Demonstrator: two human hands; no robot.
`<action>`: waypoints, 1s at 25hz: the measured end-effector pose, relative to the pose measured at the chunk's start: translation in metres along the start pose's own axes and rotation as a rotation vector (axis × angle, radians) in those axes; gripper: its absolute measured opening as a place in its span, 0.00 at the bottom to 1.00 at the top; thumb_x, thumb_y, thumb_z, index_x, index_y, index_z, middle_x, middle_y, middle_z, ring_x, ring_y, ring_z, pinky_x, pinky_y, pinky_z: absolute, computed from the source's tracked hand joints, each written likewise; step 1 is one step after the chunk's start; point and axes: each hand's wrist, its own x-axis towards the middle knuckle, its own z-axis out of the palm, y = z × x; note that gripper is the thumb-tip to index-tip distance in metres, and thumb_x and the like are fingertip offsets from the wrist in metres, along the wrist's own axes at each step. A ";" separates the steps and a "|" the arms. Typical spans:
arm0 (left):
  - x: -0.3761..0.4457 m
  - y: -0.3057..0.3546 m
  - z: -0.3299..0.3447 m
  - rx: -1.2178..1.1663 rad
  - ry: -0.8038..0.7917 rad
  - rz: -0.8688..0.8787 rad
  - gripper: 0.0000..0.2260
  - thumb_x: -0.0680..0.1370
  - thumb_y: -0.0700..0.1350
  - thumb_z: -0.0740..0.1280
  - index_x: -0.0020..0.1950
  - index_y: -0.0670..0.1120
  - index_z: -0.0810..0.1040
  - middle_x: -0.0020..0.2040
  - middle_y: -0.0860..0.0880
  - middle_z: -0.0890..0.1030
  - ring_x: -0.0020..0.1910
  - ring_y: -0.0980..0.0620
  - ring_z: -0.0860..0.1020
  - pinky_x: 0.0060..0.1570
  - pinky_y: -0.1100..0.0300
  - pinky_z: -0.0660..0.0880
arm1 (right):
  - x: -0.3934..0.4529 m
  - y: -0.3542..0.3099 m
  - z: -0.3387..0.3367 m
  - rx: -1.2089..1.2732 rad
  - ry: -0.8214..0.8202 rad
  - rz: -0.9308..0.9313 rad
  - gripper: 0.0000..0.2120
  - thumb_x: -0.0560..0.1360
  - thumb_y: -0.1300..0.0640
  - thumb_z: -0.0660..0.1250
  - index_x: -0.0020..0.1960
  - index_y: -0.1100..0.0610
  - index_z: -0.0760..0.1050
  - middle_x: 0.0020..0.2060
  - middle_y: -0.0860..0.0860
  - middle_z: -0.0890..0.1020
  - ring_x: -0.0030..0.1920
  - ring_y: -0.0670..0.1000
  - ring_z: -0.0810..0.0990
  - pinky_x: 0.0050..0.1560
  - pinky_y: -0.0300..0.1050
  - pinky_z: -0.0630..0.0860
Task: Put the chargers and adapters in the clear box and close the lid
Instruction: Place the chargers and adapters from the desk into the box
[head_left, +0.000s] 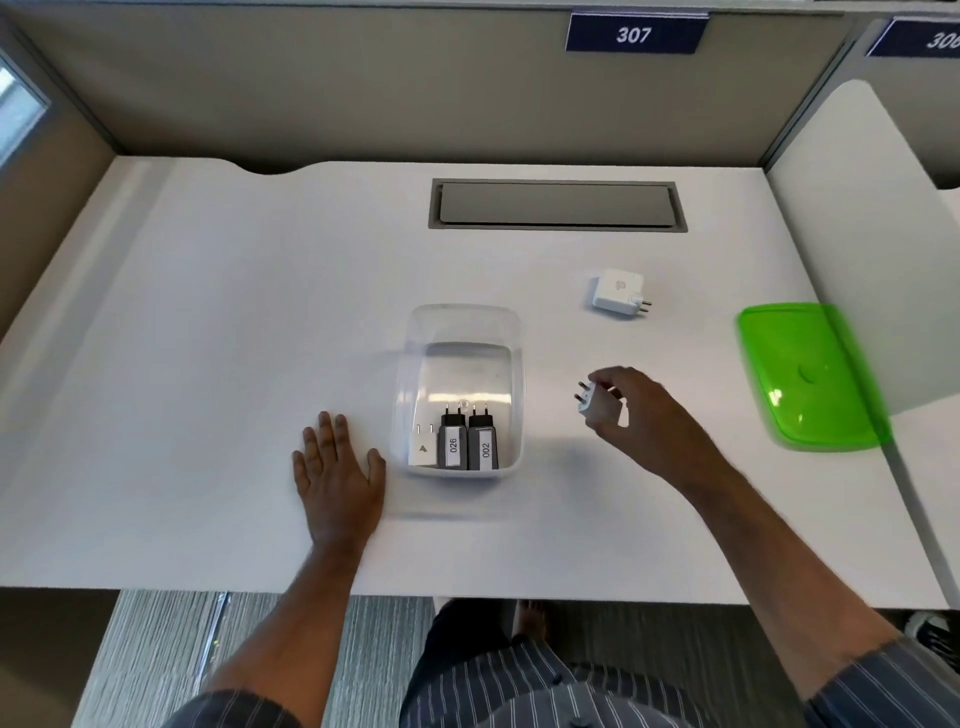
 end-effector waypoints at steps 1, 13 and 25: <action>0.000 0.000 0.001 -0.001 0.008 -0.005 0.34 0.80 0.59 0.50 0.85 0.46 0.53 0.86 0.45 0.54 0.85 0.42 0.53 0.83 0.41 0.49 | 0.009 -0.009 0.001 0.020 0.012 -0.033 0.23 0.73 0.55 0.74 0.66 0.49 0.73 0.59 0.45 0.79 0.59 0.49 0.79 0.60 0.52 0.78; 0.002 -0.002 0.004 -0.028 0.035 -0.010 0.34 0.81 0.57 0.55 0.85 0.48 0.53 0.86 0.47 0.54 0.85 0.45 0.52 0.83 0.44 0.49 | 0.123 -0.110 0.075 -0.298 -0.329 -0.438 0.21 0.75 0.59 0.71 0.67 0.52 0.73 0.62 0.47 0.78 0.62 0.52 0.73 0.54 0.52 0.77; 0.005 -0.005 0.006 -0.024 0.037 -0.032 0.34 0.80 0.57 0.56 0.85 0.49 0.53 0.86 0.49 0.54 0.85 0.46 0.52 0.83 0.45 0.50 | 0.152 -0.116 0.126 -0.618 -0.532 -0.661 0.23 0.78 0.70 0.60 0.68 0.52 0.73 0.64 0.50 0.74 0.63 0.54 0.73 0.49 0.53 0.80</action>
